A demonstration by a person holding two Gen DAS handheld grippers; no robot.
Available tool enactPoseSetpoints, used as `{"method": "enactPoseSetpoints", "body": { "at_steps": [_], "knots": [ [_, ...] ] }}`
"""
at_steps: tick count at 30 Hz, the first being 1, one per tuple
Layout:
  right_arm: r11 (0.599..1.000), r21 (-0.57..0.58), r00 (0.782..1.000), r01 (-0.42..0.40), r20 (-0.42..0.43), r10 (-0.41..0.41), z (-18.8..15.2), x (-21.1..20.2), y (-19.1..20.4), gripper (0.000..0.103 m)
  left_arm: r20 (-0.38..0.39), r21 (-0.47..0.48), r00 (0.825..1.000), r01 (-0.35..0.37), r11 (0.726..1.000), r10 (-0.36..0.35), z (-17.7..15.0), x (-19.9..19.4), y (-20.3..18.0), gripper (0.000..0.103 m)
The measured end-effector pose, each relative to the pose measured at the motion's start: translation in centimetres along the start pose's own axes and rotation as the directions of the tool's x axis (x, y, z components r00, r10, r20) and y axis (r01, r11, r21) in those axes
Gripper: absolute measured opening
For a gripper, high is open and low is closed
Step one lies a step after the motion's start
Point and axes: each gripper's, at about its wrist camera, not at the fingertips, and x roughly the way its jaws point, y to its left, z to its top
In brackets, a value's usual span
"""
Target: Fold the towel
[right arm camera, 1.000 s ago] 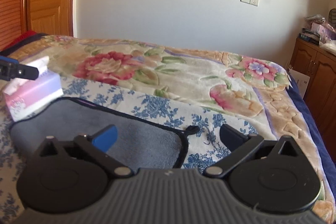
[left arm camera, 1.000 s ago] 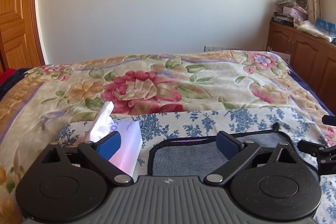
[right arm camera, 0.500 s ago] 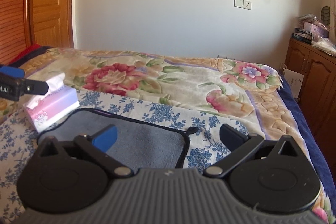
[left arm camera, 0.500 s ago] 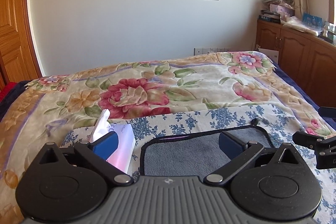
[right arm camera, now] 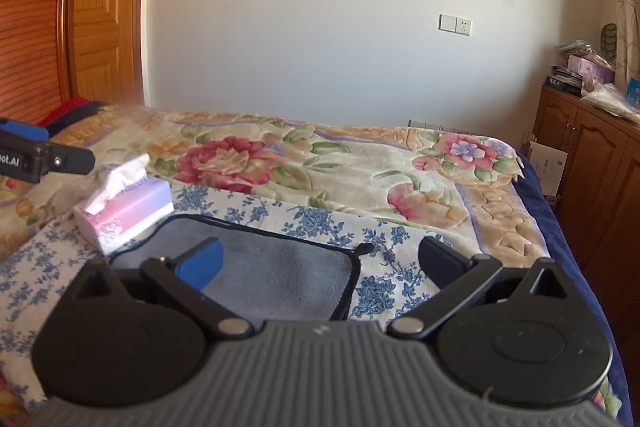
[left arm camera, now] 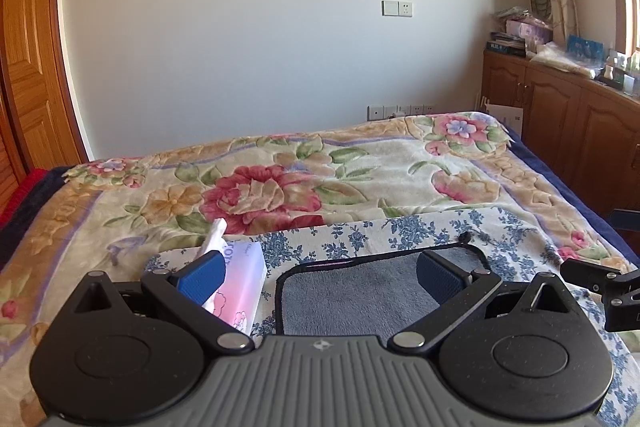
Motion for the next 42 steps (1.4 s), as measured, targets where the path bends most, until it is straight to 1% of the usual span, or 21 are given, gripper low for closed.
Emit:
{"method": "enactPoseSetpoints", "body": {
  "at_steps": [5, 11, 24, 33, 38, 42],
  "knots": [
    [1.000, 0.007, 1.000, -0.003, 0.020, 0.003, 0.1, -2.3, 0.4, 0.103, 0.010, 0.024, 1.000, 0.007, 1.000, -0.007, 0.2, -2.7, -0.2, 0.103],
    [1.000, 0.002, 0.999, -0.006, 0.037, 0.006, 0.3, -4.5, 0.9, 0.103, 0.030, 0.032, 0.999, 0.010, 0.999, -0.011, 0.3, -5.8, -0.2, 0.103],
    [1.000, 0.014, 0.999, 0.007, 0.053, -0.008, -0.3, -8.9, 1.5, 0.103, 0.047, 0.008, 0.999, 0.003, 1.000, -0.003, -0.4, -11.1, 0.0, 0.103],
    [1.000, 0.008, 0.999, 0.003, 0.051, -0.003, -1.4, -10.7, 2.2, 0.103, 0.053, 0.022, 0.998, 0.014, 1.000, -0.015, -1.8, -14.0, -0.6, 0.103],
    [1.000, 0.005, 0.999, -0.002, 0.047, 0.002, -2.1, -11.6, 2.6, 0.103, 0.049, 0.028, 0.999, 0.015, 1.000, -0.016, -3.0, -14.9, -1.0, 0.103],
    [1.000, 0.015, 0.999, -0.005, 0.044, 0.005, -2.8, -12.2, 2.8, 0.103, 0.042, 0.033, 0.999, 0.030, 0.999, -0.031, -3.7, -15.4, -1.1, 0.103]
  ]
}}
